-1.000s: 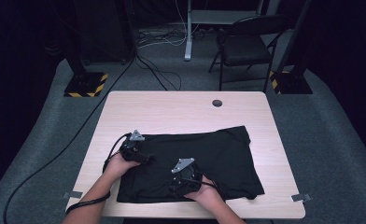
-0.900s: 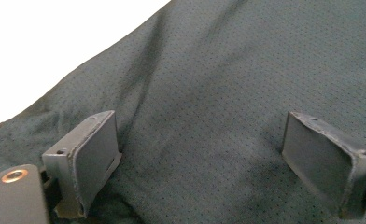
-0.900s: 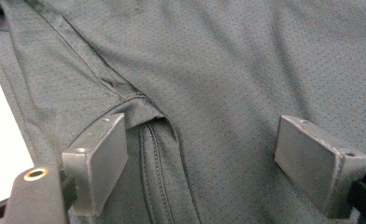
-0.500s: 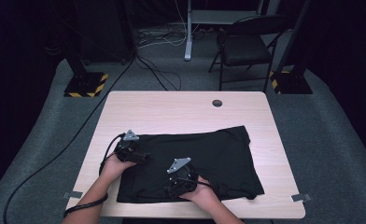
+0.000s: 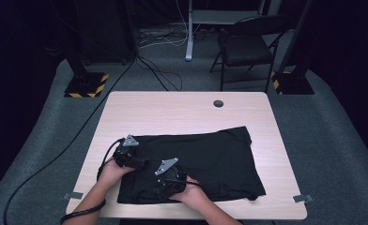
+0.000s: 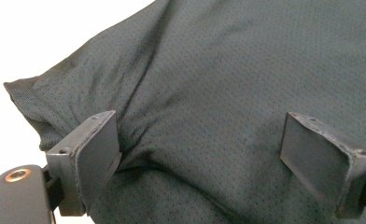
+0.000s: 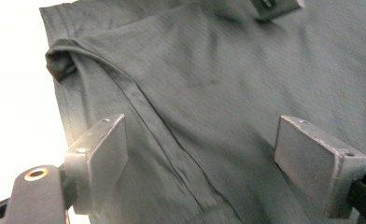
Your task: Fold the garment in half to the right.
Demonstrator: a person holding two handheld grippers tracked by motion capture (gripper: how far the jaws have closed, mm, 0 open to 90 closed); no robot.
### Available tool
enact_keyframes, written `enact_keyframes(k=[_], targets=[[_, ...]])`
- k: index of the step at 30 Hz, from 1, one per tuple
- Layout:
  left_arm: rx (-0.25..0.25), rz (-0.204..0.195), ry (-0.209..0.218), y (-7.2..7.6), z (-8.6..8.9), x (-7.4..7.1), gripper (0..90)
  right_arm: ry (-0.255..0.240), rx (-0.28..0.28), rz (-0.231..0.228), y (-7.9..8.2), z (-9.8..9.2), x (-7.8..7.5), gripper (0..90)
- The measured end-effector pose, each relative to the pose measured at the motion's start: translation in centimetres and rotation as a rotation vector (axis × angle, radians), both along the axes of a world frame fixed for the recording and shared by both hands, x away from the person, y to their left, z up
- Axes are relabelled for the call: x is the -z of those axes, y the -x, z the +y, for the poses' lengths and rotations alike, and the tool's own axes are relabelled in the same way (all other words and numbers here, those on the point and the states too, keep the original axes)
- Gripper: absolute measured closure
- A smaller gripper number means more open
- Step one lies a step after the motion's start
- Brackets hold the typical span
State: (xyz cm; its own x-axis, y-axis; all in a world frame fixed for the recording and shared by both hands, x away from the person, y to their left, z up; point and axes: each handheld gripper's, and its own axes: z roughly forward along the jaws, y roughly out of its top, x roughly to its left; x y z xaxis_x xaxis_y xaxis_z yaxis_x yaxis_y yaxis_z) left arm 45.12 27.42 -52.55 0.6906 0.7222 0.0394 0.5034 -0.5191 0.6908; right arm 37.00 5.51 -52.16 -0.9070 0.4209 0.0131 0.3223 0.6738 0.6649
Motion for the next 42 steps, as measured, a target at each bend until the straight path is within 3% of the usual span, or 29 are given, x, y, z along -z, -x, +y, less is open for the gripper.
enact_keyframes(k=[6, 13, 28, 35, 38, 42], targets=[[-0.001, 0.028, 0.008, 0.0, 0.3, 0.3, 11.3, -0.007, -0.019, 0.005, 0.0, 1.2, 0.0, 16.4], [0.005, 0.029, 0.012, 0.0, 0.4, 0.3, 10.9, 0.006, -0.025, -0.01, -0.1, 2.1, 0.7, 17.5], [0.005, 0.028, 0.015, 0.0, 0.5, 0.4, 10.5, -0.08, -0.059, -0.003, 0.3, 3.1, 0.5, 25.8], [0.005, 0.028, 0.015, 0.0, 0.4, 0.4, 10.3, -0.066, -0.091, -0.006, 0.7, 4.2, 0.9, 31.2], [0.004, 0.027, 0.018, 0.0, 0.4, 0.4, 10.3, -0.065, -0.09, -0.037, 0.8, 4.2, 1.1, 33.3], [0.005, 0.026, 0.018, 0.0, 0.4, 0.4, 10.2, -0.063, -0.081, -0.035, 0.9, 4.2, 0.9, 38.3]])
